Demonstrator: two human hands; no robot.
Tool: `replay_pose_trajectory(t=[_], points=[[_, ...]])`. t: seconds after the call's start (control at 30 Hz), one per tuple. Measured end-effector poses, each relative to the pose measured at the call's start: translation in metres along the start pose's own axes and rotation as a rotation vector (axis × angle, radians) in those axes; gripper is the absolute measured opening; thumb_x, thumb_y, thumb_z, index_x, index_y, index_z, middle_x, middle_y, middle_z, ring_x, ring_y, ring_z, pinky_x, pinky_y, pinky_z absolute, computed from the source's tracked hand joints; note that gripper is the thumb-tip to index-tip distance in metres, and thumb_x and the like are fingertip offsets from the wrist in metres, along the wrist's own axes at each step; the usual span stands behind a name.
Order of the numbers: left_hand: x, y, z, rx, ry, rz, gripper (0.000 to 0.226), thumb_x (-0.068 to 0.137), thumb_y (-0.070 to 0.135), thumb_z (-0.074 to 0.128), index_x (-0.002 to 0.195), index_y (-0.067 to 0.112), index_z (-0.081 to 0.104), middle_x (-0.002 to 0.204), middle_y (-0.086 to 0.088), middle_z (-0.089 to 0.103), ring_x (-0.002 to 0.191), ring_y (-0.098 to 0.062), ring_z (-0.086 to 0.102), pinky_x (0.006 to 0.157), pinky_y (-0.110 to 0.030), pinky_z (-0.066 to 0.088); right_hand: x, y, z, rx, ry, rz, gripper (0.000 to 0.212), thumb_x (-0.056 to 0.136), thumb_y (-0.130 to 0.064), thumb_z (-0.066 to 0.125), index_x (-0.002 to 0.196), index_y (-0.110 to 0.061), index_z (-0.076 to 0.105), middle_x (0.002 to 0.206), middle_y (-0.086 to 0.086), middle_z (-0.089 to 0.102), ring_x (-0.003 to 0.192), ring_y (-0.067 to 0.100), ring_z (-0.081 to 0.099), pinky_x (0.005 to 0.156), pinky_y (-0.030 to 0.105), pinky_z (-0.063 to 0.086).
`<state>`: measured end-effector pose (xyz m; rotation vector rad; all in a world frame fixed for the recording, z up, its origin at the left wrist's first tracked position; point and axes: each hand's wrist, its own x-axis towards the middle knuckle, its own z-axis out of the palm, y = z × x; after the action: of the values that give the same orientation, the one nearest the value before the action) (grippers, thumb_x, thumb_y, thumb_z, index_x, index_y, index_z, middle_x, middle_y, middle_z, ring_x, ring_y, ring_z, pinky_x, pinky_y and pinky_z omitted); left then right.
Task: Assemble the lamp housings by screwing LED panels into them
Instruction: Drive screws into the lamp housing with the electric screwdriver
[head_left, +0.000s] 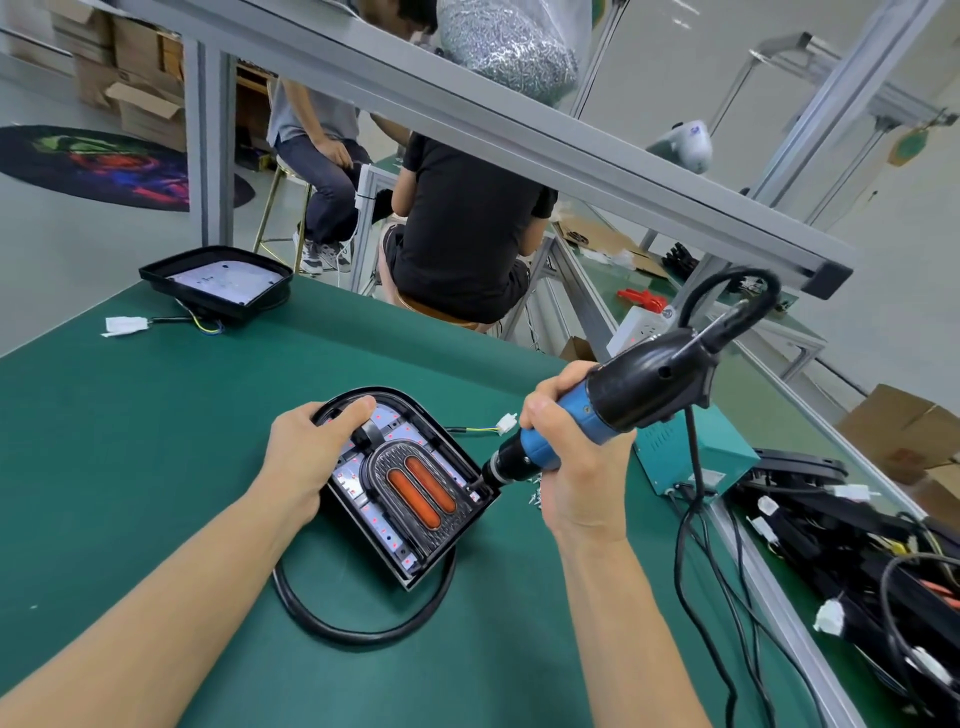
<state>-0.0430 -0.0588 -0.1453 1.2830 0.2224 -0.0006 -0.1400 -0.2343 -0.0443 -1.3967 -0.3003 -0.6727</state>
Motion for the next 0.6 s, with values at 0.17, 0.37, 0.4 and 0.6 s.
replay_pose_trajectory(t=[0.17,0.37,0.4,0.6], points=[[-0.003,0.002,-0.002,0.039,0.006,0.001,0.019,0.077,0.028,0.077,0.079,0.01,0.07,0.069,-0.003,0.07,0.062,-0.02,0.063,0.065,-0.032,0.052,-0.002,0.0,-0.002,0.009,0.143,-0.034,0.024,0.065,-0.011,0.071,0.078,-0.031,0.067,0.085,0.018,0.049,0.067,0.023,0.048,0.066,0.025,0.046],[-0.002,-0.003,-0.01,0.323,0.089,0.156,0.015,0.082,0.037,0.07,0.087,0.023,0.064,0.084,0.014,0.064,0.078,0.002,0.056,0.066,-0.019,0.04,-0.003,-0.01,-0.034,0.199,0.535,-0.086,0.031,0.077,-0.001,0.06,0.1,-0.02,0.056,0.062,-0.006,0.057,0.057,0.012,0.053,0.065,0.022,0.046],[-0.003,-0.002,-0.011,0.378,0.082,0.181,0.013,0.084,0.038,0.068,0.087,0.026,0.062,0.086,0.016,0.062,0.079,0.003,0.055,0.065,-0.018,0.038,-0.004,-0.012,-0.042,0.238,0.568,-0.081,0.03,0.08,0.001,0.059,0.101,-0.02,0.054,0.062,-0.007,0.057,0.057,0.011,0.053,0.065,0.022,0.046],[-0.003,0.004,-0.018,0.712,0.032,0.225,0.029,0.09,0.039,0.058,0.105,0.016,0.066,0.102,0.0,0.067,0.096,-0.022,0.058,0.083,-0.034,0.042,-0.022,-0.022,-0.085,0.323,0.721,-0.036,0.022,0.092,0.0,0.053,0.095,-0.022,0.055,0.063,-0.007,0.051,0.053,0.006,0.05,0.061,0.02,0.047]])
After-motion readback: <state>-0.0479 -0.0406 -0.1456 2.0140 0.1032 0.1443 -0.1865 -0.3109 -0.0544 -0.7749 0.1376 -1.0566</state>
